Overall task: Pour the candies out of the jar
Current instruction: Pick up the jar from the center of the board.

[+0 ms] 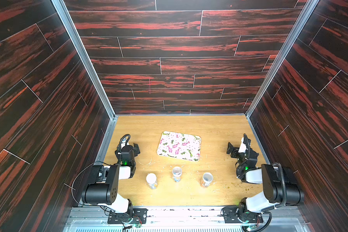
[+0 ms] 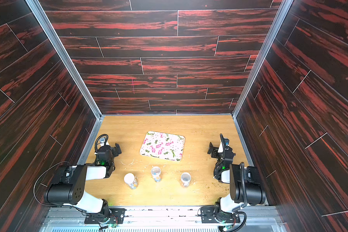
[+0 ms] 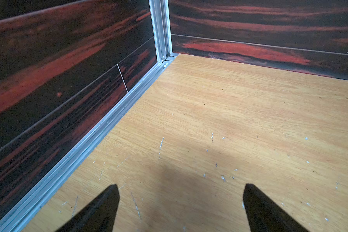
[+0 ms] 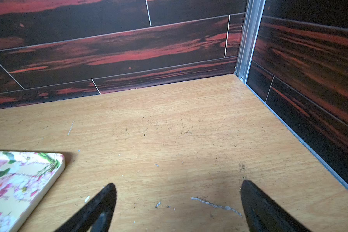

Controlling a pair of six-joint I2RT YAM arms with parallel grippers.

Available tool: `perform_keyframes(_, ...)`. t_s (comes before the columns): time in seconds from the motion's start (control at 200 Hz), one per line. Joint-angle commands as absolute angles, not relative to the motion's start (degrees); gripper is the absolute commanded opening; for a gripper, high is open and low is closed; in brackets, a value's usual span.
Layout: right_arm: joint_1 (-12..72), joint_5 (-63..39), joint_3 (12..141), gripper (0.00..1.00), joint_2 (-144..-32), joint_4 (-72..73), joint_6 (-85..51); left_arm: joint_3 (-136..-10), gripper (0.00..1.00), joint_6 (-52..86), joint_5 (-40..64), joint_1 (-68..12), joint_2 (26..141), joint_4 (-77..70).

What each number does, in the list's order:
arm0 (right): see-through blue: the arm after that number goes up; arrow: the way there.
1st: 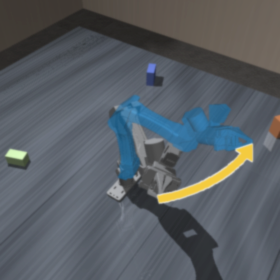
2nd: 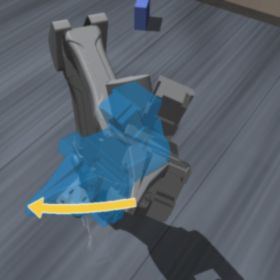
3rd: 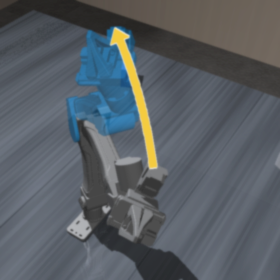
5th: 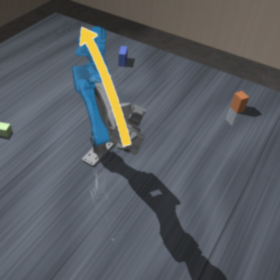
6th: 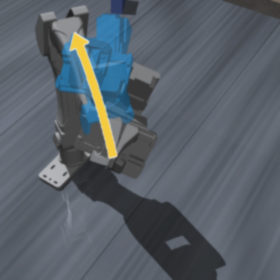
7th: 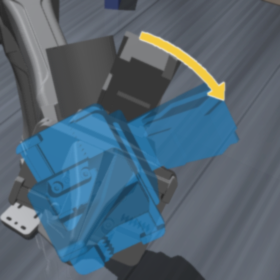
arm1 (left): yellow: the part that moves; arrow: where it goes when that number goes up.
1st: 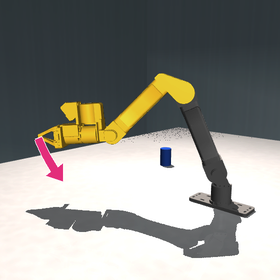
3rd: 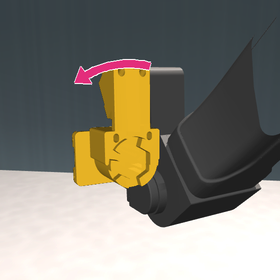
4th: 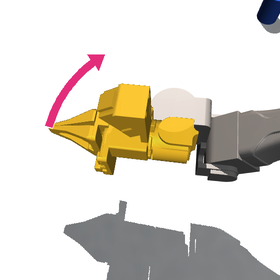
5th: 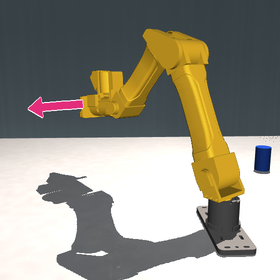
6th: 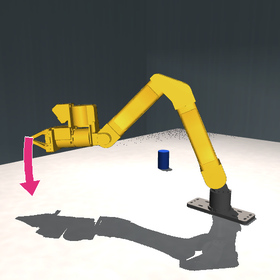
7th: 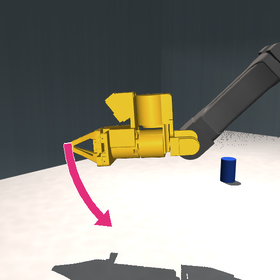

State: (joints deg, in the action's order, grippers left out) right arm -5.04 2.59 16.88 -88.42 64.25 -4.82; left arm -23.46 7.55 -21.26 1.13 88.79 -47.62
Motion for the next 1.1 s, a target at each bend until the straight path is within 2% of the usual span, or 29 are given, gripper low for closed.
perform_keyframes(0.0, -4.9, 2.7, 17.8, 0.99, -89.6, 64.9, -3.9, -23.2, 1.00, 8.3, -21.6, 1.2, 87.7, -48.5)
perform_keyframes(1.097, -5.3, 1.8, 18.5, 0.99, -89.9, 64.0, -4.4, -23.8, 1.00, 8.4, -21.6, 1.2, 88.2, -47.5)
